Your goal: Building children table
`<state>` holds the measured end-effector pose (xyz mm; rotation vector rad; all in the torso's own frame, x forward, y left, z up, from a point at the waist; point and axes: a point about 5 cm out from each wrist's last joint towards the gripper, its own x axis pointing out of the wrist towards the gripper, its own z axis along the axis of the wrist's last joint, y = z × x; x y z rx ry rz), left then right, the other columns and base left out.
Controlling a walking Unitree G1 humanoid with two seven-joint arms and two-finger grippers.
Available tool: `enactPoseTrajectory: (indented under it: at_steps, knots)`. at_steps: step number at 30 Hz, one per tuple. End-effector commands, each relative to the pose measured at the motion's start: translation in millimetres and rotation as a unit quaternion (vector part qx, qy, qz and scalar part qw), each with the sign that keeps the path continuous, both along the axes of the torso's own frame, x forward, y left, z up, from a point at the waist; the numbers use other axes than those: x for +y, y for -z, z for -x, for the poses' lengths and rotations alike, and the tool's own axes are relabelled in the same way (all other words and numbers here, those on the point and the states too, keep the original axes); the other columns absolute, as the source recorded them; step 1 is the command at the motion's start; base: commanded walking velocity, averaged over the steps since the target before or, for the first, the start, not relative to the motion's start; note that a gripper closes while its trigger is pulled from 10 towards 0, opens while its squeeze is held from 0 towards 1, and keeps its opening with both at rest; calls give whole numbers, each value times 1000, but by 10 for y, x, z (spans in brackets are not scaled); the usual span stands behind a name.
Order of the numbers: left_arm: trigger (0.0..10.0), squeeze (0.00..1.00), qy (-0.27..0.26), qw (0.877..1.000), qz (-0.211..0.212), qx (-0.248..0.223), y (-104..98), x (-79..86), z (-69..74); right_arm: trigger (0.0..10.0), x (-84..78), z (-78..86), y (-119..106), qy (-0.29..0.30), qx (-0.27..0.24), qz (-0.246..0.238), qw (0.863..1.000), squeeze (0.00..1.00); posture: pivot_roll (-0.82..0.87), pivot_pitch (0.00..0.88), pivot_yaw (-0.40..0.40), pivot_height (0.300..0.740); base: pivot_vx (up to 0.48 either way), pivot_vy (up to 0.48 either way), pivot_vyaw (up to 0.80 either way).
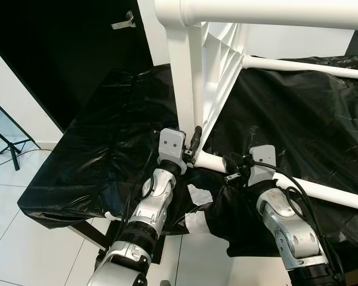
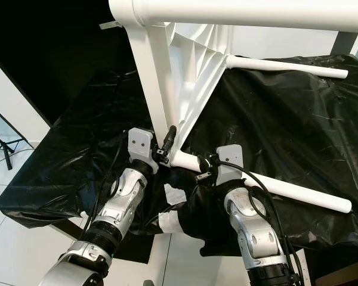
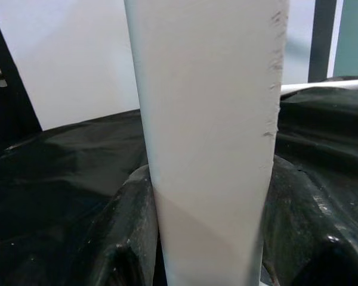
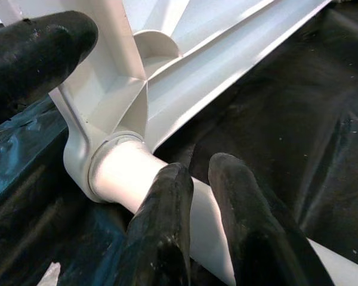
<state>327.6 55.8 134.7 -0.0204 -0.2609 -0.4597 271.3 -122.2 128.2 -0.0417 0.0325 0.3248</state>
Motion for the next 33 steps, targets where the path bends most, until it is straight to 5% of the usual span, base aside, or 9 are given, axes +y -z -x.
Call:
enactPoseTrajectory:
  at_steps: [1,9,10,15,16,21,22,32,33]
  knots:
    - [0,0,-75,995,-49,44,235,234,-27,10000,34,7,15,-6,5,-8,1000,0,69,0,133,740,0,0,0]
    - [0,0,-120,990,-41,54,282,390,-28,10000,20,1,16,-1,5,-6,1000,0,76,0,129,740,0,0,0]
    - [8588,0,-117,991,-29,57,286,391,-16,10000,13,-7,15,2,4,-5,1000,0,79,0,127,740,0,0,0]
    - [10000,0,-82,995,5,60,266,293,19,10000,1,-22,9,10,2,-3,1000,0,79,0,127,740,0,0,0]
    - [10000,1000,-61,996,27,59,242,234,39,10000,-15,-32,-4,21,-3,-1,1000,0,76,0,128,740,0,0,0]
    - [10000,1000,7,995,78,55,163,66,95,10000,-89,-56,-63,64,-27,24,997,0,69,0,130,740,0,0,0]
    - [10000,0,22,994,95,55,136,28,108,10000,-113,-59,-89,79,-39,34,996,0,67,0,130,740,0,0,0]
    - [10000,0,10,992,117,50,141,111,169,10000,-145,-20,-239,124,-127,179,968,27,63,0,131,740,0,0,0]
    - [10000,0,2,992,113,56,192,166,189,10000,-148,-4,-264,129,-150,228,953,929,64,0,130,740,0,0,0]
